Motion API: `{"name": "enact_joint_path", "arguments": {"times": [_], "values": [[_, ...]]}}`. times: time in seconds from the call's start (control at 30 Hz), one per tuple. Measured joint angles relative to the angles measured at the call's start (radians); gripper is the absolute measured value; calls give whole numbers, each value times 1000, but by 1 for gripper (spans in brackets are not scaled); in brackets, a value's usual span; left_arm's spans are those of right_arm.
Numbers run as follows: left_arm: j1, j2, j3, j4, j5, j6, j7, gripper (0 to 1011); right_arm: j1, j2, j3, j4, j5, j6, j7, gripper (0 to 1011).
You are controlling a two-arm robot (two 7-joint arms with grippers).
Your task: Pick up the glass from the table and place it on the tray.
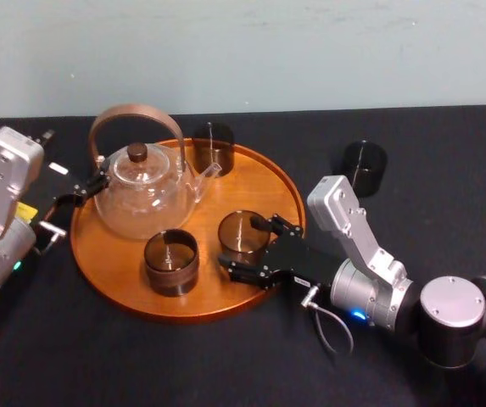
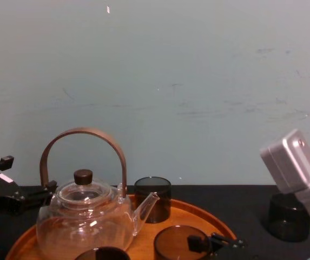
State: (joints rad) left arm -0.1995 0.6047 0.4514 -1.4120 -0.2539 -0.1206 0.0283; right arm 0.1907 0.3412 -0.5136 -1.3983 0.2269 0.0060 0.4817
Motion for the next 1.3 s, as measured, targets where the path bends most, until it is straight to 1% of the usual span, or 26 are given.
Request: {"name": "enact_joint_path", "arguments": {"times": [0.53, 0.63, 1.3], "values": [[0, 0, 0, 0, 0, 0, 0, 1010, 13, -12, -10, 35, 15, -9, 19, 905], [0, 0, 0, 0, 0, 0, 0, 1009, 13, -14, -10, 35, 18, -2, 19, 905], [0, 0, 0, 0, 0, 0, 0, 1010, 13, -13, -9, 35, 17, -3, 18, 905]]}}
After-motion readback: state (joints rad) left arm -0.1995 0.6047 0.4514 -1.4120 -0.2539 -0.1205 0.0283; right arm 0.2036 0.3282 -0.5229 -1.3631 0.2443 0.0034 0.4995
